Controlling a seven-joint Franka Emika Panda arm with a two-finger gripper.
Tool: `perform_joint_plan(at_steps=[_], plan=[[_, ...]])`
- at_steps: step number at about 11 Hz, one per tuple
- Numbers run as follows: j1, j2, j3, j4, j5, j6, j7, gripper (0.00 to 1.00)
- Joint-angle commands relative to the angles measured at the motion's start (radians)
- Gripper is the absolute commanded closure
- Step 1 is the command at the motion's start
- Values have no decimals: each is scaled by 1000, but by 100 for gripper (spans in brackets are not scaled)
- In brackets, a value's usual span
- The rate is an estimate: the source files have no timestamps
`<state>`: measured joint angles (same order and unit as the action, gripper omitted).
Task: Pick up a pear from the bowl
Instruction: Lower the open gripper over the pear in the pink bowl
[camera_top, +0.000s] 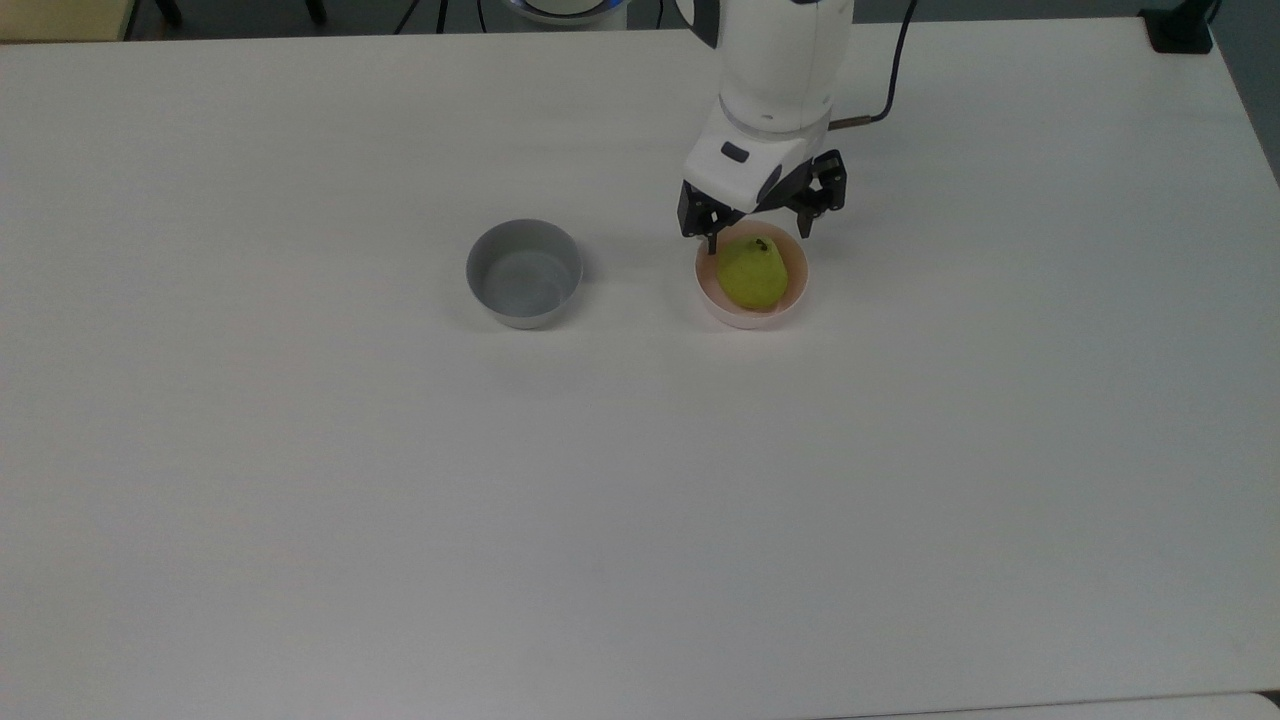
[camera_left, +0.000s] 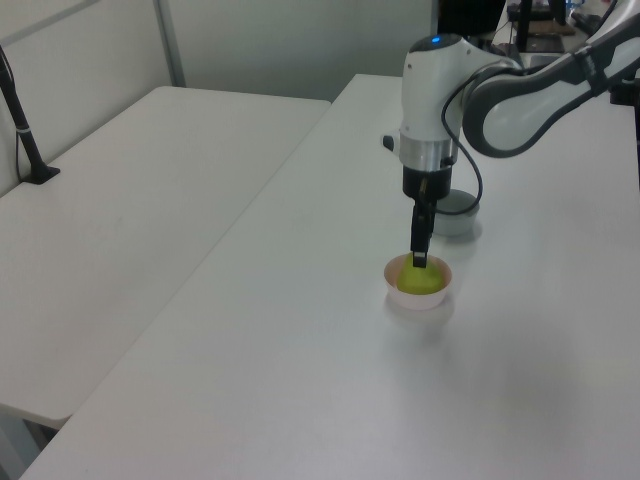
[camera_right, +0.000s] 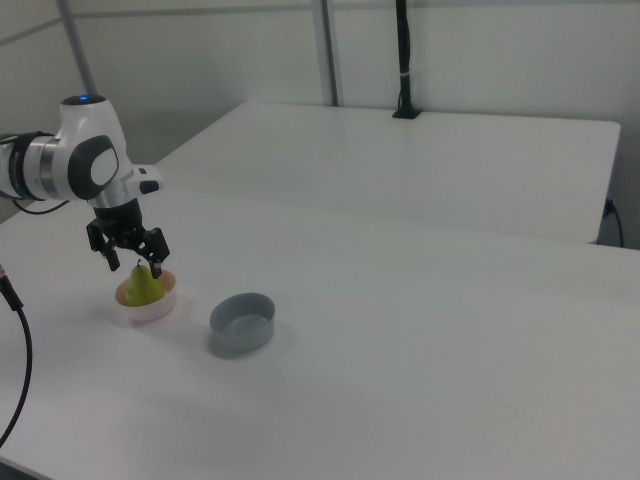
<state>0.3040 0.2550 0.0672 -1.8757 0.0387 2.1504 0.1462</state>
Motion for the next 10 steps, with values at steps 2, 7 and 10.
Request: perform_joint_plan(at_steps=[2,7,10], plan=[[14,32,-9,-13,-29,39,24,8],[6,38,-9,-13,-31,45,24,100],[6,21,-9,-8,-31,29,24,100]])
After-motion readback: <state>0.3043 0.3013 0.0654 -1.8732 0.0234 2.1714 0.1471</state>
